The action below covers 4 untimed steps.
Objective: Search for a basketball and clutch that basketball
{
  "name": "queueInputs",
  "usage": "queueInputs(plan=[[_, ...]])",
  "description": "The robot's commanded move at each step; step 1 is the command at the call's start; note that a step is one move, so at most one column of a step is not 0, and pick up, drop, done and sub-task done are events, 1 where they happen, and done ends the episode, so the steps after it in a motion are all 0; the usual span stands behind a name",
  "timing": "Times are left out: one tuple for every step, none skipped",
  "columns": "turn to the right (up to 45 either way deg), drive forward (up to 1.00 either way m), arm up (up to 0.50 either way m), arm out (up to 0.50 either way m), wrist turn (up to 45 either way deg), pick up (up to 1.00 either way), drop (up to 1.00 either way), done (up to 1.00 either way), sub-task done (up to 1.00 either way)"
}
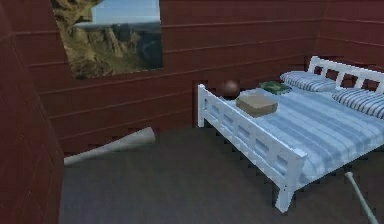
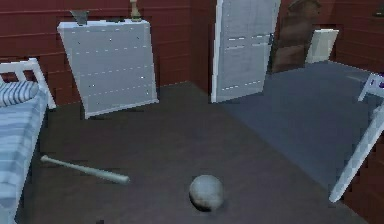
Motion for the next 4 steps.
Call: queueInputs(plan=[[3.0, 0.0, 0.0, 0.0, 0.0, 0.0, 0.0, 0.0, 0.0], [0.0, 1.0, 0.0, 0.0, 0.0, 0.0, 0.0, 0.0, 0.0], [0.0, 0.4, 0.0, 0.0, 0.0, 0.0, 0.0, 0.0, 0.0], [-45.0, 0.0, 0.0, 0.0, 0.0, 0.0, 0.0, 0.0, 0.0]])
